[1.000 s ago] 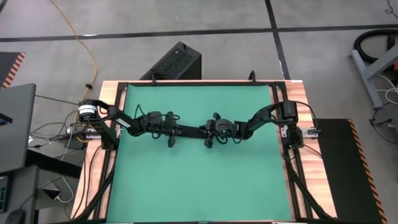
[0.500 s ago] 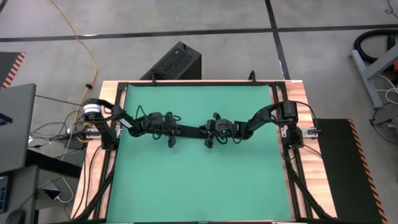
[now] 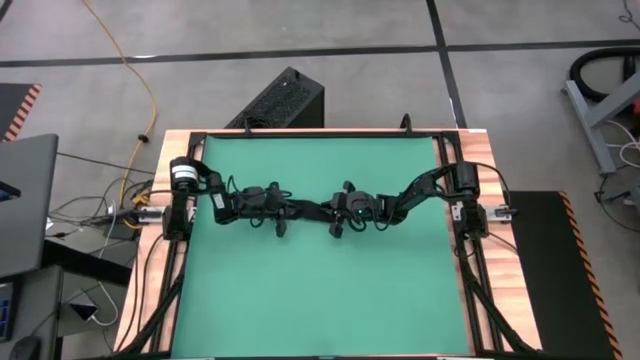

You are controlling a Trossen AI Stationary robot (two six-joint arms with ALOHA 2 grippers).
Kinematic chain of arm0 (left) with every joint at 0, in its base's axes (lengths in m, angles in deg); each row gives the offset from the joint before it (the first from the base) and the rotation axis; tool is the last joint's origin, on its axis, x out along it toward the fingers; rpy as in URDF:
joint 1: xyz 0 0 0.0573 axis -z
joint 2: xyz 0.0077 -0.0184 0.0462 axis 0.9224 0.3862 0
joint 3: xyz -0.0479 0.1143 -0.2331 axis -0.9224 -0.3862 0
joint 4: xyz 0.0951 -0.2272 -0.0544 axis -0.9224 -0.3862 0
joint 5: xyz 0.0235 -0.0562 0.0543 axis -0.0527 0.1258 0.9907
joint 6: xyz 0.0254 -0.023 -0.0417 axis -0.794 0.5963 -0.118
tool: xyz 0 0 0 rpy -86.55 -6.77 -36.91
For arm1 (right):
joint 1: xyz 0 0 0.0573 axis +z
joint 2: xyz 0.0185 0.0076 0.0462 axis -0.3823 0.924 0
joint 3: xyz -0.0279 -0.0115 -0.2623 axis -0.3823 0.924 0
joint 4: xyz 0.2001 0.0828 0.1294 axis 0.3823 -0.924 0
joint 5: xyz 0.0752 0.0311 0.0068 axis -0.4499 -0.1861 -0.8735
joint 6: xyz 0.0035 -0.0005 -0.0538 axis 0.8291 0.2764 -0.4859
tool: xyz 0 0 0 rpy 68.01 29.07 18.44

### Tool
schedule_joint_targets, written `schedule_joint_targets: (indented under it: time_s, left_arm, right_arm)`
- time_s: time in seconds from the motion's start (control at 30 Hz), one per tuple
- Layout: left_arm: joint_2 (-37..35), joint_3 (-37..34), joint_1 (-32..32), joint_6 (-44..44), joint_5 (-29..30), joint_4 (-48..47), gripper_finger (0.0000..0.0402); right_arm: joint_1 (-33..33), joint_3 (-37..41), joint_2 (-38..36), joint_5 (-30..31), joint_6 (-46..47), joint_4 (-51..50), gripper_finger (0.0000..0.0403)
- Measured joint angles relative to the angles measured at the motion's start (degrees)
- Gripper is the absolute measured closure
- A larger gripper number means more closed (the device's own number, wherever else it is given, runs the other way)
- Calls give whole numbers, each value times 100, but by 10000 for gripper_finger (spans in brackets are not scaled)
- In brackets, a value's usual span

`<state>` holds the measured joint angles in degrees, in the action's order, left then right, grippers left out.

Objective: Roll napkin
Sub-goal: Roll the black table napkin

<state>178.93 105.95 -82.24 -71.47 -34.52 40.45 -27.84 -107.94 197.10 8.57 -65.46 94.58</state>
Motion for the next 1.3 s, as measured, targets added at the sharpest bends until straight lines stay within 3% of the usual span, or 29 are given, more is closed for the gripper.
schedule_joint_targets:
  time_s: [0.2,0.5,0.93,1.1,1.3]
  left_arm:
    - [-111,-76,29,132,-57,-49,401]
    - [-133,-46,75,529,-125,12,401]
    - [-117,15,159,608,-38,58,401]
    - [-115,18,163,608,22,60,401]
    - [-345,-53,154,736,-90,189,401]
  right_arm:
    - [0,14,-198,0,-180,-4,305]
    - [253,4,-1179,-2,-904,208,305]
    - [278,2,652,-10,75,1502,305]
    - [93,-15,920,-60,744,1757,305]
    - [46,-13,918,-154,877,1635,305]
